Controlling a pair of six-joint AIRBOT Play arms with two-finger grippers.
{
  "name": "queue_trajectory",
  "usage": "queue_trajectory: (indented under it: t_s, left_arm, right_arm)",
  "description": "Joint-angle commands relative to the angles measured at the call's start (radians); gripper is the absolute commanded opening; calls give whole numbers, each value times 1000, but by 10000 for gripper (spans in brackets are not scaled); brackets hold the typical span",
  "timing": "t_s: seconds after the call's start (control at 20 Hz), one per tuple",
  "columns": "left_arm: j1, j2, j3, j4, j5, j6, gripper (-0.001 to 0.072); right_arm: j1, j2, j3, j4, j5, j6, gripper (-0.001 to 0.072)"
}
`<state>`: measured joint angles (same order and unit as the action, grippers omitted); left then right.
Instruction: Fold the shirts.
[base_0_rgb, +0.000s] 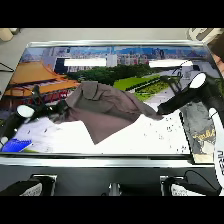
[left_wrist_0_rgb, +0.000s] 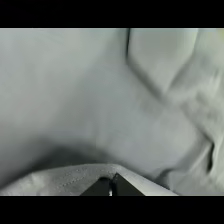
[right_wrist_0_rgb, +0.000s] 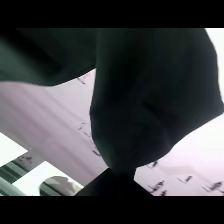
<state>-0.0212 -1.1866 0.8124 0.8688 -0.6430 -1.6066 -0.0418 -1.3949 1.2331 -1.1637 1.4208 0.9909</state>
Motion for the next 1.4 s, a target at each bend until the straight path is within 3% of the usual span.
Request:
queue_trajectory:
  t_s: [0.0,0.2,0.25,0.35,0.4,0.5,0.55,0.7,0.75,0.8,0.85,1.1,1.35]
  left_arm:
    - [80,-106,166,14,-93,15,23]
    - [77,-238,260,14,-243,37,28]
    - [77,-254,268,14,-290,38,120]
    - [90,-257,279,17,-396,90,579]
    - [108,-251,293,34,-468,135,582]
    - [144,-220,320,139,-602,145,563]
    - [154,-184,316,204,-634,138,486]
    - [140,-21,227,371,-607,76,467]
    - [133,34,167,359,-578,61,527]
    - [121,77,101,320,-560,54,663]
    - [104,102,39,267,-551,54,691]
    - [-126,96,-217,57,-353,52,686]
    - [-343,27,-256,-50,-170,1,684]
  right_arm:
    - [77,97,-237,94,-156,10,18]
    - [107,132,-327,150,-251,11,18]
    - [107,134,-325,154,-280,11,17]
    - [107,134,-309,158,-304,11,17]
    - [107,134,-299,158,-303,10,17]
    - [107,140,-293,156,-304,10,17]
    - [107,143,-293,154,-302,7,17]
    - [107,146,-293,153,-295,7,18]
    - [107,146,-293,153,-295,7,18]
    - [107,146,-293,153,-296,7,18]
    - [107,146,-293,153,-296,7,18]
    - [107,146,-293,153,-287,7,18]
    - [107,146,-293,153,-272,6,18]
